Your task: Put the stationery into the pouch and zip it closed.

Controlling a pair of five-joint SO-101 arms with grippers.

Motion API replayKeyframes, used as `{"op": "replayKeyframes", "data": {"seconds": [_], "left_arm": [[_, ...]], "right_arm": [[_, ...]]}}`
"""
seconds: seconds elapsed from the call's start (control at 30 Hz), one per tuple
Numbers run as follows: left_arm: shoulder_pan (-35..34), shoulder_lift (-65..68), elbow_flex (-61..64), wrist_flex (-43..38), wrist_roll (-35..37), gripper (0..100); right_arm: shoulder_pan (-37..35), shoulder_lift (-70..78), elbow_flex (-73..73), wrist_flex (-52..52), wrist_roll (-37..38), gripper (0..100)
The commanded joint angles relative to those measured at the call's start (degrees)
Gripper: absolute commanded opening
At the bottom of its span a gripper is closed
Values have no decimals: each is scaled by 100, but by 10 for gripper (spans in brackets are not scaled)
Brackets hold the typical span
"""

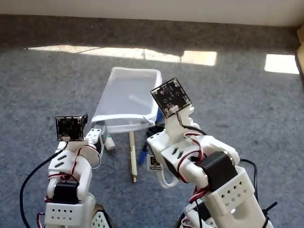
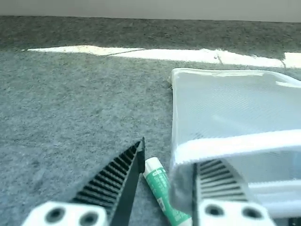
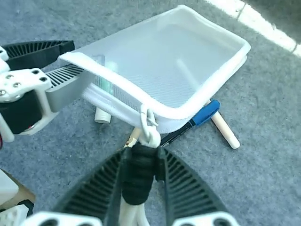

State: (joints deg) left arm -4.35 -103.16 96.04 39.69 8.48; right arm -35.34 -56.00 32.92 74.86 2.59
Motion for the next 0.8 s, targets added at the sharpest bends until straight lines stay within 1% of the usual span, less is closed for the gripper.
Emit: {"op": "replayKeyframes", "data": {"seconds": [0.0, 0.07, 0.17, 0.27, 0.33, 0.4, 0.5, 0.6, 0.77], "left_arm": [[-31, -66, 101, -114, -35, 46], [-31, -75, 48, -114, -35, 3], [-40, -57, -277, -9, -35, 7], [-31, -57, -734, 598, -35, 7], [-31, -57, -1068, 1011, -35, 7], [-40, -57, -1349, 1319, -35, 7], [-48, -48, -1657, 1547, -35, 7], [-75, -48, -1859, 1670, -35, 7], [-75, -48, -2105, 1855, -35, 7]], "right_arm": [[-75, -171, -251, 13, 0, 5], [-66, -163, -251, 4, 0, 6], [-48, -180, -251, -4, 0, 6], [-40, -180, -251, -4, 0, 9], [-40, -180, -251, -4, 0, 40], [-31, -180, -251, -4, -9, 96], [-31, -171, -251, -4, -9, 169], [-13, -145, -242, 4, -9, 182], [585, -145, -242, -57, -9, 182]]}}
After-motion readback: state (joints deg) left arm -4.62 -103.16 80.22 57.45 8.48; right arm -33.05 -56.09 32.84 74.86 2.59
